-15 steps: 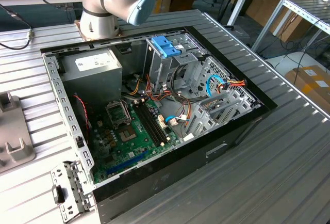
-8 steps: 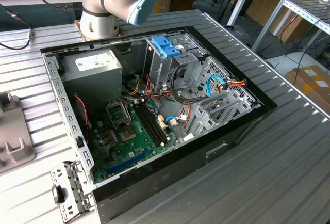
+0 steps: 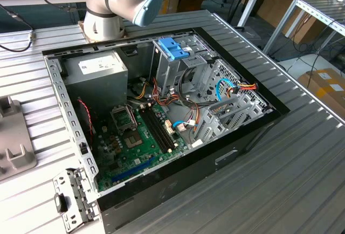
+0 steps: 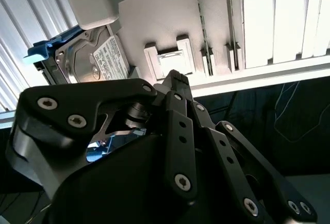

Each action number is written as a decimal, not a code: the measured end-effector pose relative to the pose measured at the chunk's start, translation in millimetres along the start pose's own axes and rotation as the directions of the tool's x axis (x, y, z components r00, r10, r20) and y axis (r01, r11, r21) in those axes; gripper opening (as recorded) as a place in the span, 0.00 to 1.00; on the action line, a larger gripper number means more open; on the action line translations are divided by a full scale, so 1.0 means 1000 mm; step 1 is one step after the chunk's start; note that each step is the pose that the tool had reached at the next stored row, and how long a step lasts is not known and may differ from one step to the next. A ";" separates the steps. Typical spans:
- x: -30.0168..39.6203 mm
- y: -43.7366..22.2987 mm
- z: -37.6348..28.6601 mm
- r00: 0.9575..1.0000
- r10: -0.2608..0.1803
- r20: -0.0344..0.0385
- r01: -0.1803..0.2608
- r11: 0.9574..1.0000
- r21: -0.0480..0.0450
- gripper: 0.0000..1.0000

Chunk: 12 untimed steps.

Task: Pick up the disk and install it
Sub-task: 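Pick up the disk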

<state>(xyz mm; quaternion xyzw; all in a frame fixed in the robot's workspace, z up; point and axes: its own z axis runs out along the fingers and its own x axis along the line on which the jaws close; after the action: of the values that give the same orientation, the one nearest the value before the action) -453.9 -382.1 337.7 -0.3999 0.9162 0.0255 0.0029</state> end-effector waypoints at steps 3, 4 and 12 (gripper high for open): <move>0.0000 0.0000 0.0000 1.000 -0.022 -0.001 0.022 1.000 -0.001 0.10; 0.0000 0.0000 0.0000 1.000 -0.031 -0.001 0.031 1.000 -0.001 0.10; 0.0000 0.0000 0.0000 0.994 -0.105 -0.005 0.105 0.994 -0.003 0.10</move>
<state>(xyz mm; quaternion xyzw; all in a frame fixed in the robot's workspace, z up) -454.0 -382.1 337.7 -0.4478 0.8938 0.0256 0.0015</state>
